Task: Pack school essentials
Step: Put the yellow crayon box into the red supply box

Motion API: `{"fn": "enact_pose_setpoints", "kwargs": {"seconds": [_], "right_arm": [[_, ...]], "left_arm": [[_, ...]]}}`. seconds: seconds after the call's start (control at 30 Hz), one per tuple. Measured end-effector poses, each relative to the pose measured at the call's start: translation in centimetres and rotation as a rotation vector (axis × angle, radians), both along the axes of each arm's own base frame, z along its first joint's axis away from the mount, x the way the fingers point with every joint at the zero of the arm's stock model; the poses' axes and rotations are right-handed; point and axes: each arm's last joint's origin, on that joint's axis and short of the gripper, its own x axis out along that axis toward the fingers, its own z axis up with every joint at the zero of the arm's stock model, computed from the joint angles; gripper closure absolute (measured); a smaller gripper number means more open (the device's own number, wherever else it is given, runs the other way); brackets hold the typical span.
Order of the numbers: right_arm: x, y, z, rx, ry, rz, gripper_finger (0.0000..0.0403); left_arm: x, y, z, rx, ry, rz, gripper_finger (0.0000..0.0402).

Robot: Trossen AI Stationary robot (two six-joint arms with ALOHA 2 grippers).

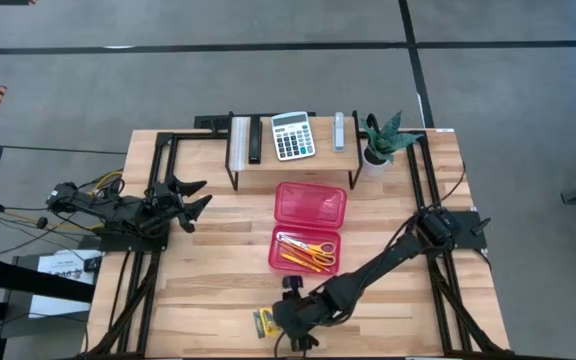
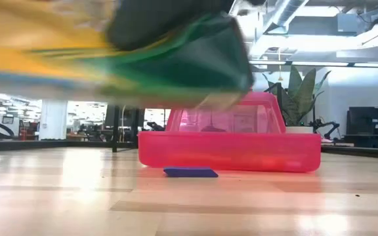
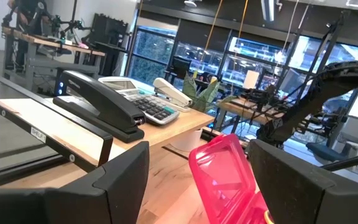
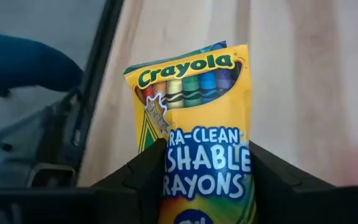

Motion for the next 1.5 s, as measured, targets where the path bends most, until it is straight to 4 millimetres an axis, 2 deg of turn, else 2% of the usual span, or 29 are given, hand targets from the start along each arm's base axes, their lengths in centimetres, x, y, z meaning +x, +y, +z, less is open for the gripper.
{"fn": "enact_pose_setpoints", "kwargs": {"seconds": [0.17,0.43,0.67,0.8,1.0,1.17,1.5], "right_arm": [[-1.3,-2.0,2.6,-0.143,0.028,-0.044,0.0209],[-3.9,-7.1,4.3,-0.225,0.045,-0.168,0.0199],[-5.1,-12.4,2.6,-0.226,0.051,-0.305,0.0202],[-5.0,-14.3,1.3,-0.173,0.058,-0.325,0.0198],[-5.2,-15.4,-0.2,-0.147,0.055,-0.34,0.0194],[-5.1,-15.9,-0.5,-0.138,0.042,-0.356,0.019],[-5.3,-16.6,-1.6,-0.085,0.05,-0.347,0.0135]], "left_arm": [[0.0,0.0,0.0,0.0,0.0,0.0,0.0139],[0.0,0.0,0.0,0.009,0.005,0.002,0.0139],[0.0,0.0,0.0,0.009,0.003,0.001,0.0139],[0.0,0.0,0.0,0.01,0.004,0.002,0.0139],[0.0,0.0,0.0,0.016,0.009,0.002,0.0139],[0.0,0.0,0.0,0.017,0.009,0.003,0.0139],[0.0,0.0,0.0,0.016,0.009,0.007,0.0139]]}}
